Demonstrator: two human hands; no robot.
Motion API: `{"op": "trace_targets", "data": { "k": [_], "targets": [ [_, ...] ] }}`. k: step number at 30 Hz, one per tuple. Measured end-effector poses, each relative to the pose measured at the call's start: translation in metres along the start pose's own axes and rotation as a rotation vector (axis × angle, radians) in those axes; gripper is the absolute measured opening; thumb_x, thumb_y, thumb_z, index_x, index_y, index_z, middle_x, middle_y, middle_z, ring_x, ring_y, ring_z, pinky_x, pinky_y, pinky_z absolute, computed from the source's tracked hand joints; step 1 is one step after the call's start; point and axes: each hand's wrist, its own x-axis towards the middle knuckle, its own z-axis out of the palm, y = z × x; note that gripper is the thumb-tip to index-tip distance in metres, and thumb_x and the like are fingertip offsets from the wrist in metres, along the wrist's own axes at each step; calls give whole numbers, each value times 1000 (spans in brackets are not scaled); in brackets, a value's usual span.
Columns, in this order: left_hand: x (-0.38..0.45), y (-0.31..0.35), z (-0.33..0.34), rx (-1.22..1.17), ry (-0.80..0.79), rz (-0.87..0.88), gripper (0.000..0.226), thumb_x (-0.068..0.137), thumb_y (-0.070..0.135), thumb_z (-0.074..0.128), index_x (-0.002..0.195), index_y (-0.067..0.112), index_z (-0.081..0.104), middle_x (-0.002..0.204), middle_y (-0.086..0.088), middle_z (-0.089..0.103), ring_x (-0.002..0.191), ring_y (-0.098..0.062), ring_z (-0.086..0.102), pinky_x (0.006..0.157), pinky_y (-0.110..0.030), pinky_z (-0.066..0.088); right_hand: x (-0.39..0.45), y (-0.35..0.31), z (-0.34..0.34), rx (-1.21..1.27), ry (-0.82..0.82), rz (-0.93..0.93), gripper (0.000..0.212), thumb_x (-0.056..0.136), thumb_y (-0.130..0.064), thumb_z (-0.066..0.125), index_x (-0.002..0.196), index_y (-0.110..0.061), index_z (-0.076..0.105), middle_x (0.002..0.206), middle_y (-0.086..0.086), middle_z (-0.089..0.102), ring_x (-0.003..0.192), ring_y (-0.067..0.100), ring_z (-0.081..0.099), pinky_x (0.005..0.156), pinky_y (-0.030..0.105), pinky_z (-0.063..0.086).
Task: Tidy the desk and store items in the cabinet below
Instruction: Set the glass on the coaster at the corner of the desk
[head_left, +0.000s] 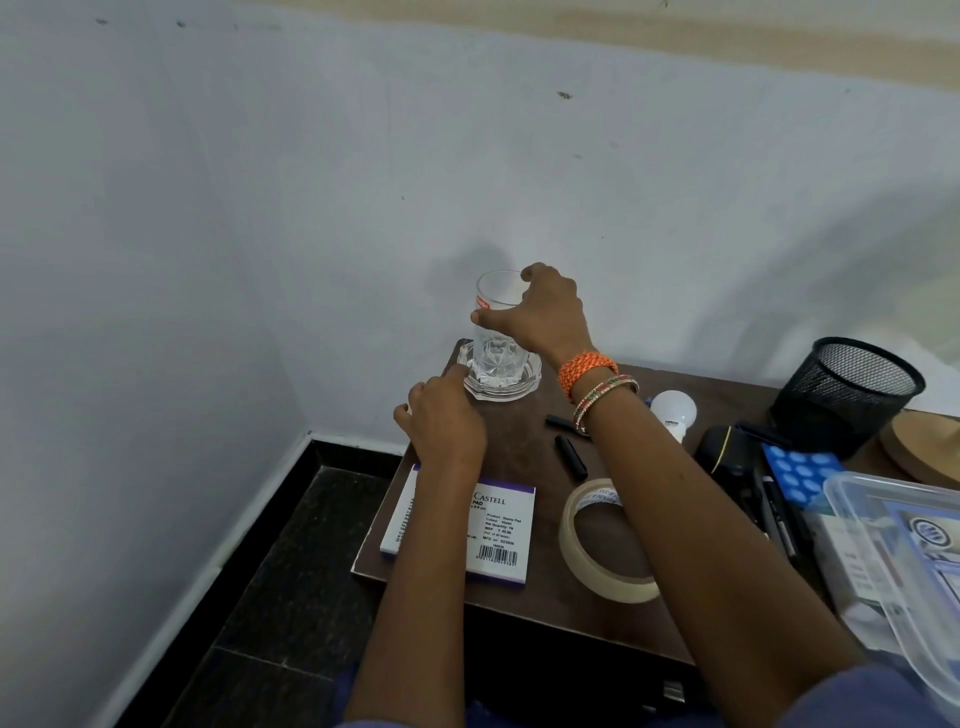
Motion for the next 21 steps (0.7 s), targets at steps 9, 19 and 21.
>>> {"op": "trace_targets", "data": {
  "k": [9,19,21],
  "targets": [
    [1,-3,3,-11,-28,-23,29,95,20,49,124,22,54,120,-9,61,122,-27,48,107,-46,25,-9,-7,16,-183,17,-27,73,81,-40,70,134,-6,32,131,16,47,115,37,53,86,39,45],
    [0,-9,6,-90,-67,-16,41,97,19,44,136,31,45,127,-9,60,125,-29,45,109,-50,21,-10,-8,18,-216,9,-7,81,84,-41,66,142,-6,23,135,17,41,114,37,55,86,42,46],
    [1,-9,6,-68,-64,-17,38,97,20,44,134,30,47,127,-9,60,126,-28,45,109,-51,19,-11,-9,19,-261,13,-6,82,85,-44,63,144,-5,20,136,18,40,113,37,55,85,41,46]
  ]
}}
